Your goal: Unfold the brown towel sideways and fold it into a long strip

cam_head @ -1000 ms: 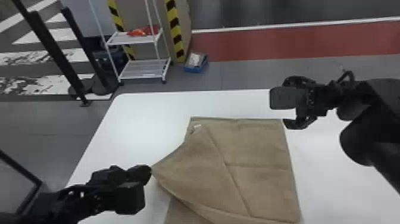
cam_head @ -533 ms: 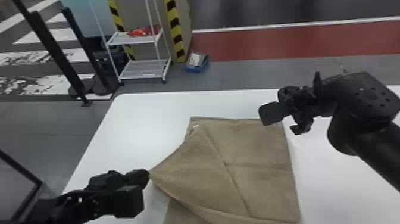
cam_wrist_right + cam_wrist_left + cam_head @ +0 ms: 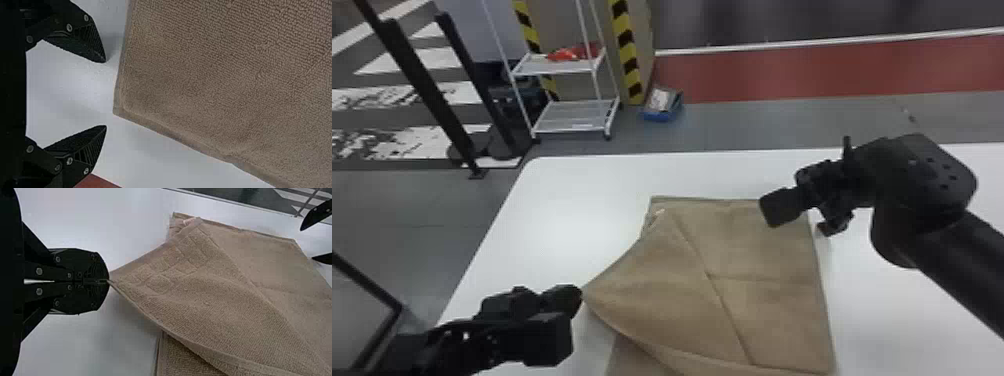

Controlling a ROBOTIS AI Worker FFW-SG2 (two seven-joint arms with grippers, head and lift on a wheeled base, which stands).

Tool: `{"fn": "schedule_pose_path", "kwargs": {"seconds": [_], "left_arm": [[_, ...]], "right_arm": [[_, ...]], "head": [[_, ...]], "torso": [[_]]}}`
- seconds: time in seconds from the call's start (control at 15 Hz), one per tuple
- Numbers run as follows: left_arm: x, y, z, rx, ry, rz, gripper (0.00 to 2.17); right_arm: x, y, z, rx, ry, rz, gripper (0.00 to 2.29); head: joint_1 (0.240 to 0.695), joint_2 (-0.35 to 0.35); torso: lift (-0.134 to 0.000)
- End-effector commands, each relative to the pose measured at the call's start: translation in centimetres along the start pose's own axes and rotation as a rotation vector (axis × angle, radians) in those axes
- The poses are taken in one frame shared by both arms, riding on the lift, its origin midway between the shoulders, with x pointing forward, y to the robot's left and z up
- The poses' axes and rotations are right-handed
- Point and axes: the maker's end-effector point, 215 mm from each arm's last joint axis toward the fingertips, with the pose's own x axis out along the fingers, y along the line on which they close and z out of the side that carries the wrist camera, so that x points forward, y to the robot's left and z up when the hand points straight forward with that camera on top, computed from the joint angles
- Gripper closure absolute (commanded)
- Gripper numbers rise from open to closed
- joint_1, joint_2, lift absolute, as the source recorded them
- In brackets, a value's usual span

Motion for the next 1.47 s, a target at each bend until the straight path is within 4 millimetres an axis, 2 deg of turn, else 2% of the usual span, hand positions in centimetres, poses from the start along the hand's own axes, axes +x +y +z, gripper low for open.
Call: {"fn": "schedule_pose_path", "kwargs": {"seconds": [0.0, 0.2, 0.27, 0.4, 0.53, 0.67, 0.73, 1.0, 1.07, 1.2, 1.27, 1.4], "left_arm": [[0.0, -0.1, 0.0, 0.002, -0.001, -0.002, 1.79], [0.0, -0.2, 0.0, 0.0, -0.001, -0.004, 1.79], [0.0, -0.1, 0.1, -0.001, -0.002, -0.002, 1.79], [-0.1, -0.1, 0.0, -0.002, -0.002, -0.003, 1.79], [-0.1, -0.2, -0.1, -0.001, -0.001, -0.004, 1.79], [-0.2, -0.2, -0.2, -0.003, 0.001, -0.004, 1.79], [-0.3, -0.1, -0.2, 0.0, 0.0, -0.001, 1.79], [-0.3, 0.0, -0.2, 0.003, -0.002, 0.001, 1.79], [-0.3, 0.3, -0.3, 0.005, -0.002, 0.009, 1.79], [-0.3, 1.4, -0.6, 0.0, 0.004, 0.035, 1.79], [-0.4, 2.4, -0.9, -0.002, 0.005, 0.053, 1.79], [-1.1, 4.6, -1.6, -0.019, 0.008, 0.093, 1.79]], "right_arm": [[-0.1, -0.2, 1.4, -0.015, -0.025, 0.011, 0.41], [-0.2, -0.2, 2.0, -0.025, -0.029, 0.029, 0.49], [-0.1, 0.1, 1.9, -0.025, -0.024, 0.045, 0.59], [-0.1, 0.3, 1.8, -0.027, -0.021, 0.057, 0.6], [-0.2, 0.1, 2.1, -0.035, -0.026, 0.057, 0.83], [-0.3, -0.1, 1.3, -0.007, -0.019, 0.057, 0.86], [-0.4, 0.0, 0.7, 0.001, -0.011, 0.065, 1.15], [-0.2, 0.5, -0.5, 0.045, -0.009, 0.082, 1.18], [-0.4, 0.5, -1.3, 0.082, -0.004, 0.082, 1.27], [-0.9, -0.2, -3.3, 0.168, -0.008, 0.054, 1.29], [-1.7, -0.3, -4.5, 0.214, -0.004, 0.038, 1.29], [-4.0, 0.8, -7.6, 0.341, 0.01, 0.016, 1.29]], "head": [[0.695, 0.192], [0.695, 0.21], [0.695, 0.213], [0.695, 0.214], [0.695, 0.213], [0.695, 0.216], [0.695, 0.216], [0.695, 0.2], [0.695, 0.197], [0.695, 0.191], [0.695, 0.179], [0.695, 0.166]], "torso": [[-0.125], [-0.125], [-0.125], [-0.125], [-0.125], [-0.125], [-0.125], [-0.125], [-0.125], [-0.125], [-0.125], [-0.125]]}}
